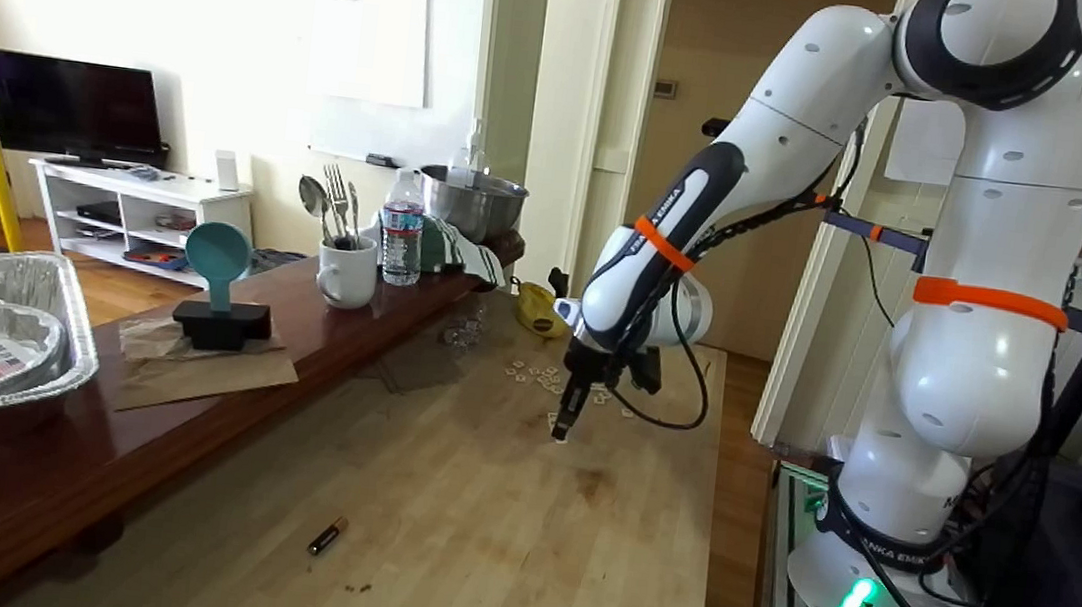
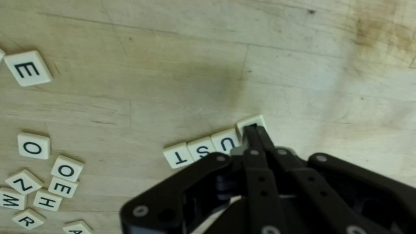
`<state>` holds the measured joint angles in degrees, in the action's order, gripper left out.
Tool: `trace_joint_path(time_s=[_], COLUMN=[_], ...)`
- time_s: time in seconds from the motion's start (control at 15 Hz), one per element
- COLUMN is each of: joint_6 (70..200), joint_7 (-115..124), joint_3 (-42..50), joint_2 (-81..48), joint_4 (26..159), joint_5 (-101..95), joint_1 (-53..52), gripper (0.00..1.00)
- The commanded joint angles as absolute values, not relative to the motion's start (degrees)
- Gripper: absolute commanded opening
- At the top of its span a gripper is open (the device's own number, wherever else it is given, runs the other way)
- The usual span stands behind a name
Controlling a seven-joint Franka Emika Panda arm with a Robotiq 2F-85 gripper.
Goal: Align the blocks on the table
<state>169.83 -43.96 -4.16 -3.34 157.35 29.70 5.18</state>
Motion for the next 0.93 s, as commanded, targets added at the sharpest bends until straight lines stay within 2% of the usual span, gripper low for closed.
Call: trace_joint_path(time_s=[0.0,0.87], joint_6=[171.77,173.03], joint_7=[-47.29,-52.46], joint_3=[-4.92,-5.84], joint_2=[-4.94,-5.12], joint_4=[157.35,157.39], joint_5=[33.59,40.08], joint_1=[4.93,4.94], gripper=[0.0,0.0])
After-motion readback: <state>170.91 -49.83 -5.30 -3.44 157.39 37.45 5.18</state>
